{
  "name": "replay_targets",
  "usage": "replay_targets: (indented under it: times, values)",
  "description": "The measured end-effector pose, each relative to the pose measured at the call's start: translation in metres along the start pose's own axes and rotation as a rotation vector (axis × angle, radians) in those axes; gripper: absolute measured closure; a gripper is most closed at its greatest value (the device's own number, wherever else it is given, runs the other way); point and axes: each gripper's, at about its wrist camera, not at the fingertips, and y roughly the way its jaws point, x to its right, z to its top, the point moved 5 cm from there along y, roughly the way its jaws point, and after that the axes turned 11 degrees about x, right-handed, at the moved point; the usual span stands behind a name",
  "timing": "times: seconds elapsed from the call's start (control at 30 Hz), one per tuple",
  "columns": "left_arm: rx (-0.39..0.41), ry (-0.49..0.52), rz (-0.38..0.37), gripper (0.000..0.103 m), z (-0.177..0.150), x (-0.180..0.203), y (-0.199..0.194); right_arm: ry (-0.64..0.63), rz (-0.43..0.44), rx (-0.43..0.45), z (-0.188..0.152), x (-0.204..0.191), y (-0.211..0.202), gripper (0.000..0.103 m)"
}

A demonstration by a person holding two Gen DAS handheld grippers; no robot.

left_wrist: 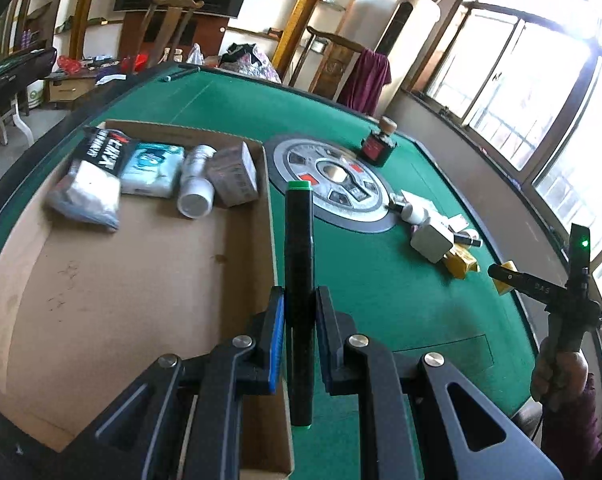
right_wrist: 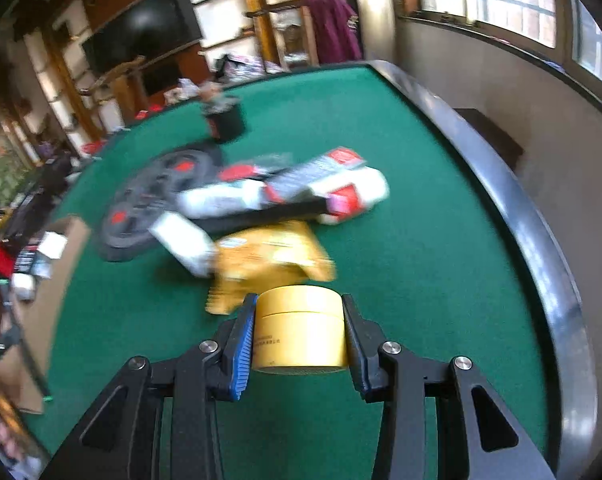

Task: Organize objects
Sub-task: 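Carry the marker toward the box while the right gripper grasps the yellow tape roll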

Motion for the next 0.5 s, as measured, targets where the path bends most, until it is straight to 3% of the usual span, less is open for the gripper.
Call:
replay_targets:
  times: [0.3, 0.5]
  values:
    - [0.110, -0.049, -0.088, 0.088, 0.022, -0.015, -0.056, -0.117, 0.227, -0.001, 0.012, -0.124, -0.016, 0.060]
    - [0.149, -0.059, -0.047, 0.088, 0.038, -0.049, -0.088, -0.187, 0.388, -0.055, -0.001, -0.216, -0.011, 0.060]
